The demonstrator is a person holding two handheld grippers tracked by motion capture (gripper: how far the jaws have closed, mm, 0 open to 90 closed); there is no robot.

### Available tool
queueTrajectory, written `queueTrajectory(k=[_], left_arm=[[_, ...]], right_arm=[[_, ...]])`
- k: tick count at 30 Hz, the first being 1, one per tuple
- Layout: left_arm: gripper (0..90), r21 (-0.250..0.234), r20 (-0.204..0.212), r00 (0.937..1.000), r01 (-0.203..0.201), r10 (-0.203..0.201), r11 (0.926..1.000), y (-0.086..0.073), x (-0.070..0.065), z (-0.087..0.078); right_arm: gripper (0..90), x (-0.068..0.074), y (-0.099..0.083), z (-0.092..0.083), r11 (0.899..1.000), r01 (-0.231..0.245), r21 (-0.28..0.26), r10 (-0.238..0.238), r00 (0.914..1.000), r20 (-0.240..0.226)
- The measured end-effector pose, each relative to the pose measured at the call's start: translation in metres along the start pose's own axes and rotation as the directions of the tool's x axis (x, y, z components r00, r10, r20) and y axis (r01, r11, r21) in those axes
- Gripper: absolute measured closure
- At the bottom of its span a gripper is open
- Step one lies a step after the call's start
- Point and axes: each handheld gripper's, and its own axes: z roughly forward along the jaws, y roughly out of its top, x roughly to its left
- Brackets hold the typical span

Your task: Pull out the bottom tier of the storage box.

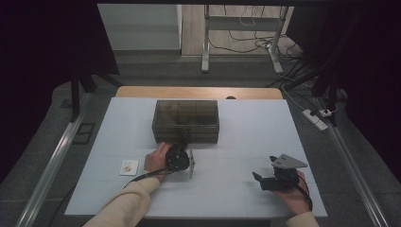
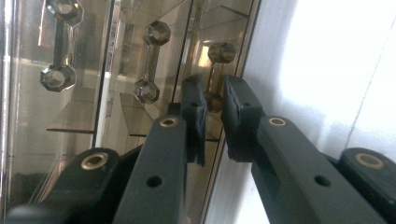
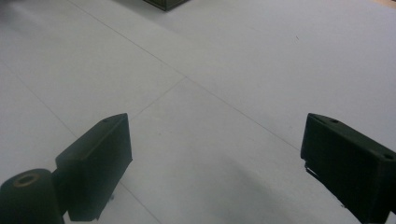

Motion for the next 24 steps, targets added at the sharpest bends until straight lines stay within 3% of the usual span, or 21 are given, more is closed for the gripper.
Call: queueTrajectory(k=[24], left_arm=[[79.7,0.006,-0.006,0.9998,-0.02,0.02,0.9998,0.0017,-0.0001,-0.0007]], right_arm=[[8.7,-0.0018,-0.0005,-0.0006,1.0,-0.013,0.011,0.013,0.9995,0.028]])
